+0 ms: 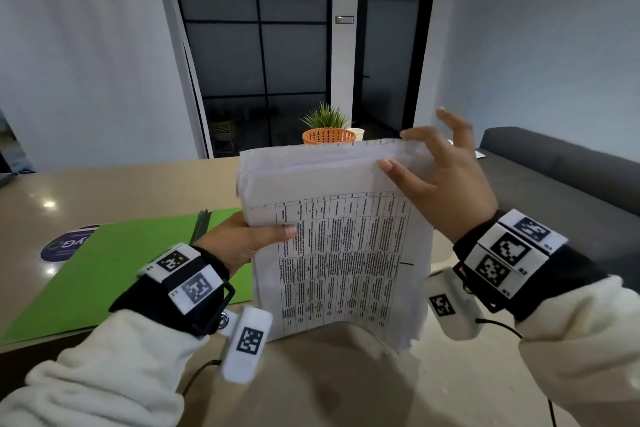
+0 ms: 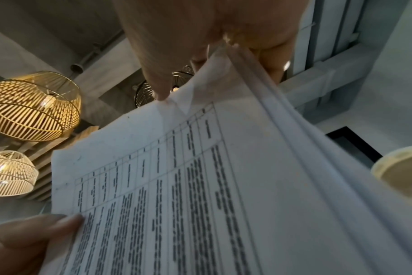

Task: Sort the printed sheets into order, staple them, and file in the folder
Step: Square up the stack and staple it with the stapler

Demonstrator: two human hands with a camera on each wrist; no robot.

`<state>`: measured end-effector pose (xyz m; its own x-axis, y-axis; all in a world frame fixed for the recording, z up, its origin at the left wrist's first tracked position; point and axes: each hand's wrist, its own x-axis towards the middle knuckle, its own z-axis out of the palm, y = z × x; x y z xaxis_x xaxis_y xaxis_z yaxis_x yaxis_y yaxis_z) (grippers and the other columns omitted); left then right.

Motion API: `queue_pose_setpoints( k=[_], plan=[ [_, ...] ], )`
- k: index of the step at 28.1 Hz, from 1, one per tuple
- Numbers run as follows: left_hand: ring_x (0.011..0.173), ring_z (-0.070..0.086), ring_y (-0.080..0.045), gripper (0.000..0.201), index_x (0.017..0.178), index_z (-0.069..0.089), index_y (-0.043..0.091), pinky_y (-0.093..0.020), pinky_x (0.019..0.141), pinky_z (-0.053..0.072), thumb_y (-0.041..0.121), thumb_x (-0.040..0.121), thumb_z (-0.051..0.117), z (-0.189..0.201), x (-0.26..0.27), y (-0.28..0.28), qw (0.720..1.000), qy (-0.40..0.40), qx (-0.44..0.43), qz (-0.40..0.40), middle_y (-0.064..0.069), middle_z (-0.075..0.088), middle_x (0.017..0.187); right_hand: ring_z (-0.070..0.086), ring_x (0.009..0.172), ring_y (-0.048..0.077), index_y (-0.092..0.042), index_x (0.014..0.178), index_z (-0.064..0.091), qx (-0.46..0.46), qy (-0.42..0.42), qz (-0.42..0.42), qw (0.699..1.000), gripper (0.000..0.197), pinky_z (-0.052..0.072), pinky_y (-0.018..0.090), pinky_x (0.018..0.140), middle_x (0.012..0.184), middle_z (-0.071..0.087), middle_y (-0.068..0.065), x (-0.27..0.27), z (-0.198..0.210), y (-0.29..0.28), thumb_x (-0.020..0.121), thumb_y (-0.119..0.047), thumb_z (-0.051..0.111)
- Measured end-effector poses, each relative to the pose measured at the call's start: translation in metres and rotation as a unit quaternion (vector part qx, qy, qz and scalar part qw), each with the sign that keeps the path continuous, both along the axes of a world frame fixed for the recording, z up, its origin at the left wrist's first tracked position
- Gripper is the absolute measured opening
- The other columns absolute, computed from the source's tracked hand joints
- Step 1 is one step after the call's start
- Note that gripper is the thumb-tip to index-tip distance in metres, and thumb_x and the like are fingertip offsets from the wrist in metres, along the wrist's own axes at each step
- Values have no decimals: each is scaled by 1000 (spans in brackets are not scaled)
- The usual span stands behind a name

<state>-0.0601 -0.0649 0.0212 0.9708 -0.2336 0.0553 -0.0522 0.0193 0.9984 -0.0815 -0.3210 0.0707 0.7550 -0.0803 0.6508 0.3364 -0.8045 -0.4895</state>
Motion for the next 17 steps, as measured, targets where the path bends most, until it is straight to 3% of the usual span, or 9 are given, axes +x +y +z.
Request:
queue_pose_setpoints(
  k=[3,5,8,10,11,13,17],
  plan=[
    [96,68,-19,51,94,69,18,-46,97,46,17,45,83,-1,1,0,1000,11,1,-16,-1,74,94,34,132,15,-23,125,54,20,18,3,1000,55,28,19,97,148,27,1,0,-9,-3,80,-53,59],
    [99,66,-21,51,94,68,17,-46,96,47,12,47,85,-1,0,0,1000,23,6,-18,0,75,91,36,130,14,-21,131,49,43,11,15,999,61,28,18,99,144,33,2,0,-13,-3,79,-53,58],
    [108,63,-25,81,103,68,16,-49,103,41,37,29,93,-5,2,-2,1000,12,-13,-15,-6,72,105,40,127,13,-25,143,28,156,24,55,986,86,36,31,107,143,37,4,0,-17,-3,70,-59,58],
    [110,61,-26,90,102,69,16,-49,105,38,43,20,94,-8,4,-3,999,14,-44,-11,-7,71,108,47,125,17,-31,147,11,293,58,95,949,96,42,38,105,143,41,6,2,-23,-1,69,-55,61],
    [110,61,-26,89,100,70,16,-49,105,38,42,19,95,-9,4,-4,998,19,-58,-13,-7,71,107,53,120,18,-31,147,11,351,75,113,926,96,45,39,101,139,47,6,3,-28,0,70,-53,63],
    [107,62,-25,83,96,72,17,-50,105,38,37,19,95,-9,4,-6,997,34,-68,-24,-6,72,104,61,110,19,-26,143,24,398,101,140,901,89,50,42,96,125,59,3,7,-39,3,70,-53,66],
    [115,58,-25,85,101,68,22,-49,106,36,44,22,93,-7,6,-3,998,35,-46,-4,-4,70,111,67,103,14,-15,128,48,348,127,197,908,67,53,39,91,114,68,0,12,-44,6,75,-49,71]
  ],
)
